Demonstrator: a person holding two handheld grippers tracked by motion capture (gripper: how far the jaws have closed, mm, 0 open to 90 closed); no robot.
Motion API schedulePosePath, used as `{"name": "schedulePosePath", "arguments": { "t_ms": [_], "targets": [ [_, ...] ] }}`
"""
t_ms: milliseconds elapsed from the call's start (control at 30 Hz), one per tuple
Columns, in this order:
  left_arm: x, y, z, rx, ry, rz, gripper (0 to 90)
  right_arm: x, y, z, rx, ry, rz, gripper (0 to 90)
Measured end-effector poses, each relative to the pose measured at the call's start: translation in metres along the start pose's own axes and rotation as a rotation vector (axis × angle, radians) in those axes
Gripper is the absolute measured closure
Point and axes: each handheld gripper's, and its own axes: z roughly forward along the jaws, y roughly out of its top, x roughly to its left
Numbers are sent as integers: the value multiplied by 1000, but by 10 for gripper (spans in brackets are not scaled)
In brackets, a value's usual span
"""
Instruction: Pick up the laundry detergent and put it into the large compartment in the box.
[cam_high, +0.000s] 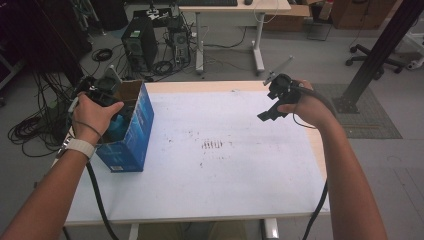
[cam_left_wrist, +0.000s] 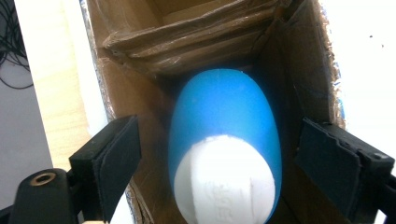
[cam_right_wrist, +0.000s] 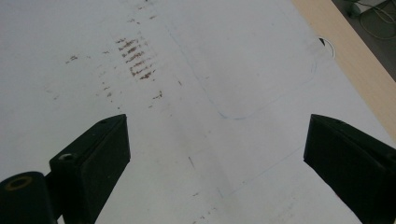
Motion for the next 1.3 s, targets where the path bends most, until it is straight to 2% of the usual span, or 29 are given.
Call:
{"name": "schedulePosePath", "arguments": {
  "t_ms": [367,533,733,833,1033,1300],
  "targets": [
    [3,-2,-5,-15,-23,-12,127,1,1,-1,-3,0,-1,72],
    [3,-2,-11,-22,-19,0,124,2,2,-1,-4,0,-3,72],
    [-2,-1,-24,-45,-27,34,119,2,1,-2,-5,-2,-1,72],
    [-5,0,-29,-39,-22,51,116,2,1,-3,-2,-2,1,72],
    [-11,2,-36,-24,-37,84,118,4,1,-4,-5,-1,-1,72],
    [-17,5,-52,-29,-54,125,120,4,-1,-6,-1,-2,4,72]
  ]
}}
